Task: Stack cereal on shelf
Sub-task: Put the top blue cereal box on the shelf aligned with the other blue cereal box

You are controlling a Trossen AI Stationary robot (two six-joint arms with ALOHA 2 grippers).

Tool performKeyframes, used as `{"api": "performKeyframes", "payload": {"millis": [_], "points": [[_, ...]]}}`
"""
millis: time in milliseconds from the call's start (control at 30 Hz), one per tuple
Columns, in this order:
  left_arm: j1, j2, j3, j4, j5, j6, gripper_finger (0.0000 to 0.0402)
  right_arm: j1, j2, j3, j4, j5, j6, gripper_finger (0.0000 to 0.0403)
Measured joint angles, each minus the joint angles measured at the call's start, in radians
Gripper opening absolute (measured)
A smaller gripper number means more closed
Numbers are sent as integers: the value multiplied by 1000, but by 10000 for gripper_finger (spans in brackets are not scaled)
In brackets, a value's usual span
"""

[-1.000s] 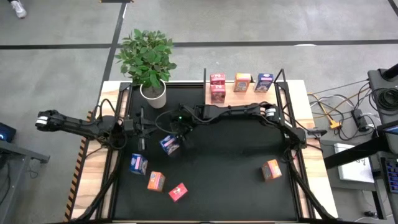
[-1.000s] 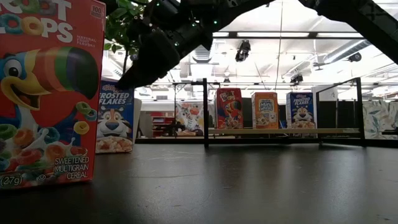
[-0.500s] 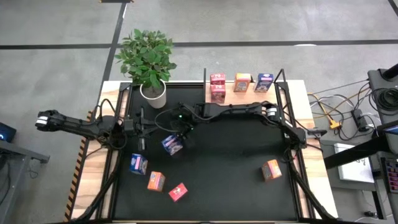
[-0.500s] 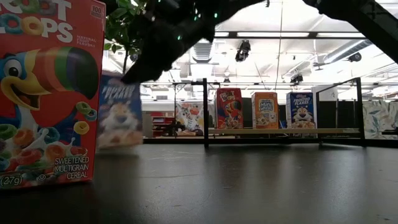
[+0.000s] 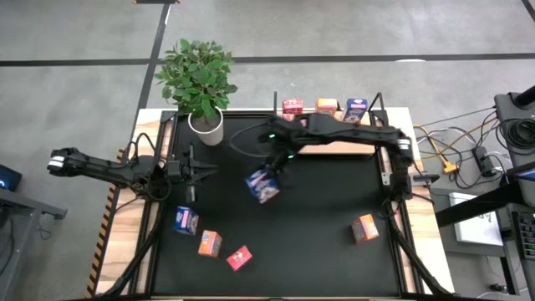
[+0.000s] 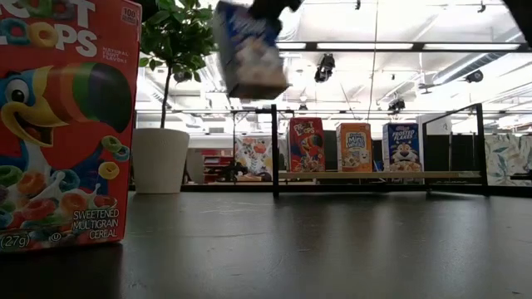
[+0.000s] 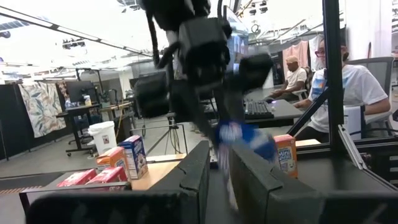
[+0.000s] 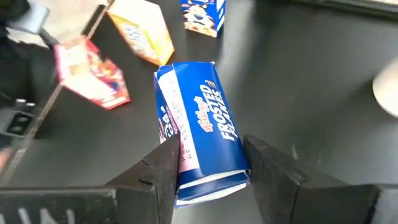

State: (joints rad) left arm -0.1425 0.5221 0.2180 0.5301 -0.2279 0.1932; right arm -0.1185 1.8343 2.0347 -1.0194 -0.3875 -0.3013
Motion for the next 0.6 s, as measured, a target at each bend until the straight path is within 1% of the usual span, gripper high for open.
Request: {"api": "performKeyframes", "payload": {"millis": [133,233,333,467,600], "points": [[0,4,0,0,0,0,45,-7,-132,-94,-15,24,50,153],[0,8,0,1,0,0,45,-16,-240,-198,-10,89,78,153],[0,10,0,0,0,0,45,-38,-350,-336,14,164,101,153],[0,10,0,1,0,0,45,-92,-508,-545,96,269,120,153],[0,10,0,1,0,0,45,-182,-664,-750,191,304,129,155]]}}
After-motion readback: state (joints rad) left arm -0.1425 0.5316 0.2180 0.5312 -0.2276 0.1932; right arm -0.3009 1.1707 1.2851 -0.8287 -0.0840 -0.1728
